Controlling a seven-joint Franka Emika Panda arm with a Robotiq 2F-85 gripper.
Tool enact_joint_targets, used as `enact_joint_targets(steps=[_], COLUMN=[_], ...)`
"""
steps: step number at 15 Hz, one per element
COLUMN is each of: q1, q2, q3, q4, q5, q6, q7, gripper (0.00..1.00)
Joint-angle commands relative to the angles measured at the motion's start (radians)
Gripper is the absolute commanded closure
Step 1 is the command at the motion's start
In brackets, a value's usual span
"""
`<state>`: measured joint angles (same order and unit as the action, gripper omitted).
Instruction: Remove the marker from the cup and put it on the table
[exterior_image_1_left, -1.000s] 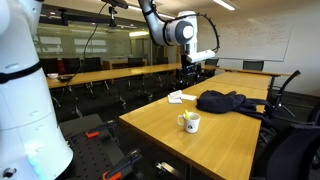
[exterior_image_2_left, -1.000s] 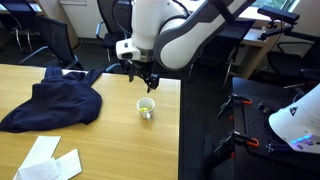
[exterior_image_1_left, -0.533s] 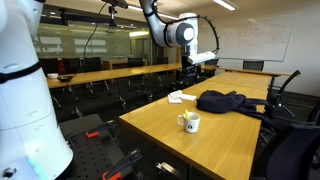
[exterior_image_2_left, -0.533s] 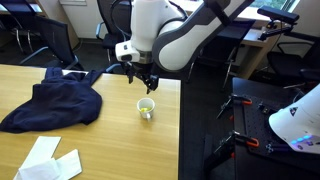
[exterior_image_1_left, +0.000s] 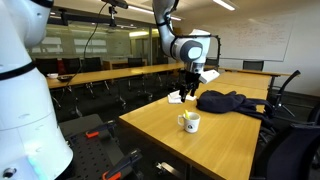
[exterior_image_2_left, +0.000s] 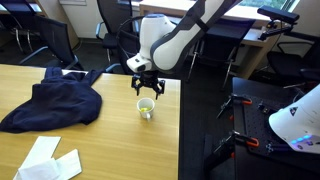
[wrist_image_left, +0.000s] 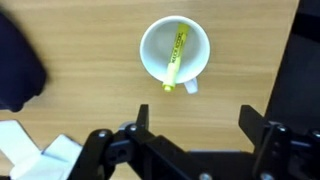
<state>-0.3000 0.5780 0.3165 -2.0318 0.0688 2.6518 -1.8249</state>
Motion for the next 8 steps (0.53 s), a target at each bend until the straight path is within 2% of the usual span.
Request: enact_joint_targets(steps=[1,3,6,8], q1=[-0.084,-0.058,-0.054,-0.040], q2=[0.107,0.160,0.226,0.261], q3=[0.066,0.025,0.007,-0.002], q4=[0.107,0.167,0.244,0.290], q5=[0.079,0.086,0.098,0.091], q6=[-0.117,-0.173,-0.223,-0.238], q7=[-0.199,-0.199,-0.195,-0.184], gripper=[0.21,0.31,0.36,0.31])
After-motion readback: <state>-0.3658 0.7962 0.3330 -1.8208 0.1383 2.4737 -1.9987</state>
